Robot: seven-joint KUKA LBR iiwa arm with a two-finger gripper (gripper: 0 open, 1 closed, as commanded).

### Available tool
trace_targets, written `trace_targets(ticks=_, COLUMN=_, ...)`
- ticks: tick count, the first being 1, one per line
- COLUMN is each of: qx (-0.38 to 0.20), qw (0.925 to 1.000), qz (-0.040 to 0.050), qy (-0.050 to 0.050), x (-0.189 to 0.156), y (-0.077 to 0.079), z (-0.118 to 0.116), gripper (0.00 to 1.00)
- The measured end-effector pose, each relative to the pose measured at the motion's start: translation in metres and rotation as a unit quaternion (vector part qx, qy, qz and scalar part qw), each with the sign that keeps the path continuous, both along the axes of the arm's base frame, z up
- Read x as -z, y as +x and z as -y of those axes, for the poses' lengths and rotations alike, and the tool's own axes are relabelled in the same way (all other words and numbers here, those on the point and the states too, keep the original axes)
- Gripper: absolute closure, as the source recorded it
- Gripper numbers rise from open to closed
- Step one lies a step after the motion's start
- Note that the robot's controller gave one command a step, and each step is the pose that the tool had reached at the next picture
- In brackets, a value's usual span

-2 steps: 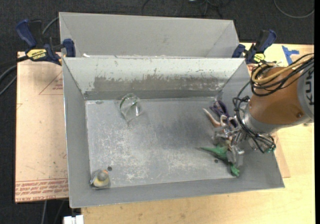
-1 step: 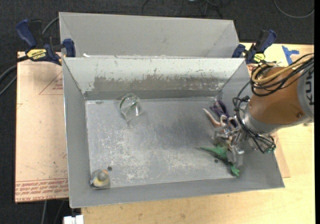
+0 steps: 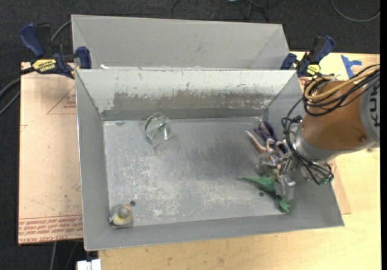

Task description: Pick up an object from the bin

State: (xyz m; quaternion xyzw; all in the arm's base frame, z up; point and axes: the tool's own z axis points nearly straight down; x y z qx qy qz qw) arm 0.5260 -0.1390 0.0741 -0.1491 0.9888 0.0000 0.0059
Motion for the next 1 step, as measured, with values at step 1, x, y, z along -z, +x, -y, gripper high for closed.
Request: trace_targets(ticks=1, qx=0.0, qw=1.0, qz=0.0, qy=0.0, x=0.0, y=0.0, z=0.0, gripper=1.0)
